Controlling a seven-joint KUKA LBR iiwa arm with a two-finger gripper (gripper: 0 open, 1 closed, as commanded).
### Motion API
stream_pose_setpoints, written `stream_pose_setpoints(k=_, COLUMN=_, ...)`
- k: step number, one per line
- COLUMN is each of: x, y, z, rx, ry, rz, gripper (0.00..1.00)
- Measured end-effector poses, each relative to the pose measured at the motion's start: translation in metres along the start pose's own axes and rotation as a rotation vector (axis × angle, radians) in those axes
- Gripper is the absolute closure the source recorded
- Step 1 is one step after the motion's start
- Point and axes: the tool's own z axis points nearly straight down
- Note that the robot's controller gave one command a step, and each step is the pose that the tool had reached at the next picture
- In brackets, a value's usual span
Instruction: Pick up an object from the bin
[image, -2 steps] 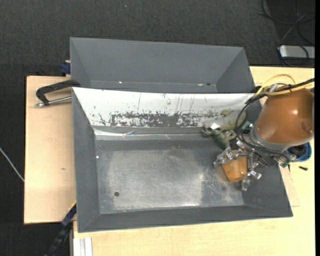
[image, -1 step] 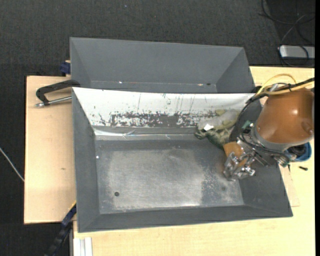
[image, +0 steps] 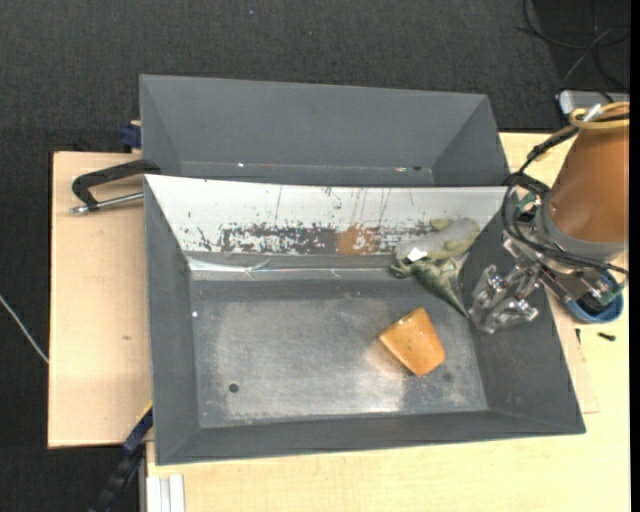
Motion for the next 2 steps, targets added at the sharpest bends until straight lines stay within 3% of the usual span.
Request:
stream_pose_setpoints(k=1, x=0.001, y=0.0, z=0.005, rx=-0.007, ry=0.006, rz=0.001, gripper=0.0)
stream_pose_setpoints(k=2, x=-0.056, y=0.035, z=0.085, rx=-0.014, ry=0.009, rz=-0.184, gripper=0.0)
